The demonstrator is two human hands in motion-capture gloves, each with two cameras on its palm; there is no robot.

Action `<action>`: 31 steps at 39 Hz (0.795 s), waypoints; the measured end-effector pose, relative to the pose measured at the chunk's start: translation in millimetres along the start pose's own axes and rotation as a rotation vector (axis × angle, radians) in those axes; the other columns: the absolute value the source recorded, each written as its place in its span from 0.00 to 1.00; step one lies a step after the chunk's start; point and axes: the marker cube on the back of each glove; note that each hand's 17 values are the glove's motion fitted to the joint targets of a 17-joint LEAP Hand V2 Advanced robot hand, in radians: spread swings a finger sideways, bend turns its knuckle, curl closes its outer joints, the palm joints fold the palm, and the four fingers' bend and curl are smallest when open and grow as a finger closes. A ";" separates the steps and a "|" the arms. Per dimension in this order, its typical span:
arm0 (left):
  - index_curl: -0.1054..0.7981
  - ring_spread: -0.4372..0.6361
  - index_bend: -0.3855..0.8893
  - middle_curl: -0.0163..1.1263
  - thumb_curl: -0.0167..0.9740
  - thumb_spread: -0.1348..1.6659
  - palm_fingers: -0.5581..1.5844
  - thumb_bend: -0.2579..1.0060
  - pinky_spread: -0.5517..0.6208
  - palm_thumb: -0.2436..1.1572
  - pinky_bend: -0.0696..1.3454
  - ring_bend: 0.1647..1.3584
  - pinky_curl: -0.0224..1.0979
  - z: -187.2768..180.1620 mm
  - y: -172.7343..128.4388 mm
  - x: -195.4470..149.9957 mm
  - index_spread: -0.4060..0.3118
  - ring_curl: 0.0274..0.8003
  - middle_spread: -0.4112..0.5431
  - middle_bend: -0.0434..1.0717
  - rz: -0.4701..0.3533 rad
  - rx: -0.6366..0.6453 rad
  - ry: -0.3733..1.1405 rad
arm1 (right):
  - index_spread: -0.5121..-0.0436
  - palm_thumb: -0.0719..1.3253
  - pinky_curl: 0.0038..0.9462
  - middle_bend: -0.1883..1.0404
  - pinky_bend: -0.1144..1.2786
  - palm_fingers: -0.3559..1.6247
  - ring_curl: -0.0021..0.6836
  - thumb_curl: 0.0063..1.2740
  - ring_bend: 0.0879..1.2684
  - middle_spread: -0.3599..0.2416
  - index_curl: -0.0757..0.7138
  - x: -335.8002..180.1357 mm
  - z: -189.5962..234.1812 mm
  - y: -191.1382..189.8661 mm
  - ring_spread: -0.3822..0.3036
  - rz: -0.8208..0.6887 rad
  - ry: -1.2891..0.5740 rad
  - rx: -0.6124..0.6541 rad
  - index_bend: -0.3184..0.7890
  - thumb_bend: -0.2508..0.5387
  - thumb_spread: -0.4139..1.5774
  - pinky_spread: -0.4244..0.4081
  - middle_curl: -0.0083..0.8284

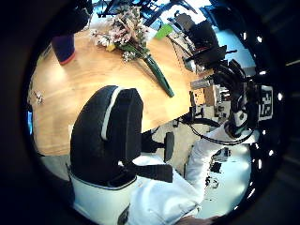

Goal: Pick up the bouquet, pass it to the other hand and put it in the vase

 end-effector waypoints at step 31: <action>0.49 0.52 0.53 0.20 0.21 0.74 0.48 0.21 0.66 0.31 0.23 0.24 0.26 -15.3 1.8 16.7 0.42 0.30 0.51 0.17 0.052 0.058 -0.003 | 0.60 0.31 0.33 0.44 0.56 0.48 0.48 0.14 0.50 0.60 0.19 57.7 -1.5 -79.7 0.55 0.228 -0.050 -0.053 0.33 0.37 0.76 0.77 0.39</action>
